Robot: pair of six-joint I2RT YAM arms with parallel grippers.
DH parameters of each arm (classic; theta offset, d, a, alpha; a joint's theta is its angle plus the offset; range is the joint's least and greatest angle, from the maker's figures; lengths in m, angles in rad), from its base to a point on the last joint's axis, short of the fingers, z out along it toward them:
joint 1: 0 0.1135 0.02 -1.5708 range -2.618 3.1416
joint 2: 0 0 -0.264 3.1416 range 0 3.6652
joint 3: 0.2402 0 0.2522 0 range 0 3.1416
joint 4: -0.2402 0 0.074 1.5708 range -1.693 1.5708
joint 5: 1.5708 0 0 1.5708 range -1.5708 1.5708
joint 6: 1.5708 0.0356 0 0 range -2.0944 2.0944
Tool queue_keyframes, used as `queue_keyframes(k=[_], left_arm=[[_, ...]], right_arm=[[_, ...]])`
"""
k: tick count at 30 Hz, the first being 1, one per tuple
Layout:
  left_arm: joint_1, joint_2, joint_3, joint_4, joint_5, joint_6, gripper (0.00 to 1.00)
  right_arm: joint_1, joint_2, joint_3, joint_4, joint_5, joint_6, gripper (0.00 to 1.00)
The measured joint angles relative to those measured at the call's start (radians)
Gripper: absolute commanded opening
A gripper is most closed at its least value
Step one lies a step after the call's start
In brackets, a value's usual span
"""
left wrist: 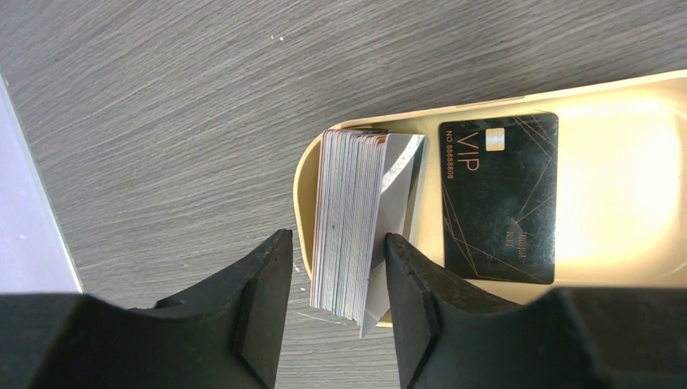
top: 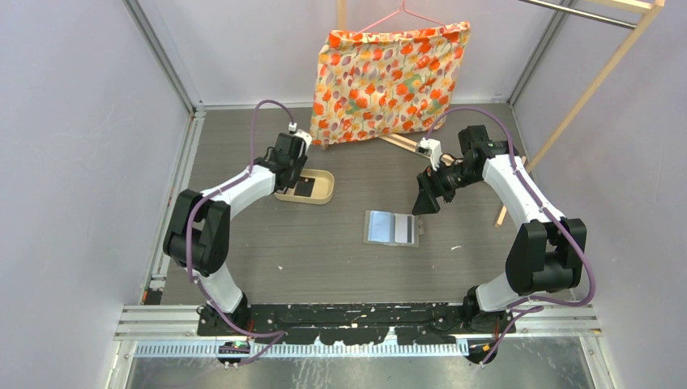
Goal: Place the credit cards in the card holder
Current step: Pick up the credit card from the storage box.
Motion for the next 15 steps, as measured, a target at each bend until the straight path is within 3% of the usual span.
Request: queue_keyframes(k=[4, 10, 15], left_arm=[[0.0, 0.0, 0.0, 0.0, 0.014, -0.006, 0.32], [0.0, 0.0, 0.0, 0.0, 0.027, -0.016, 0.26], [0.0, 0.0, 0.0, 0.0, 0.037, -0.023, 0.13]], right_arm=[[0.0, 0.0, 0.0, 0.0, 0.0, 0.0, 0.84], [0.0, 0.0, 0.0, 0.0, 0.0, 0.0, 0.84], [0.0, 0.0, 0.0, 0.0, 0.0, 0.0, 0.84]])
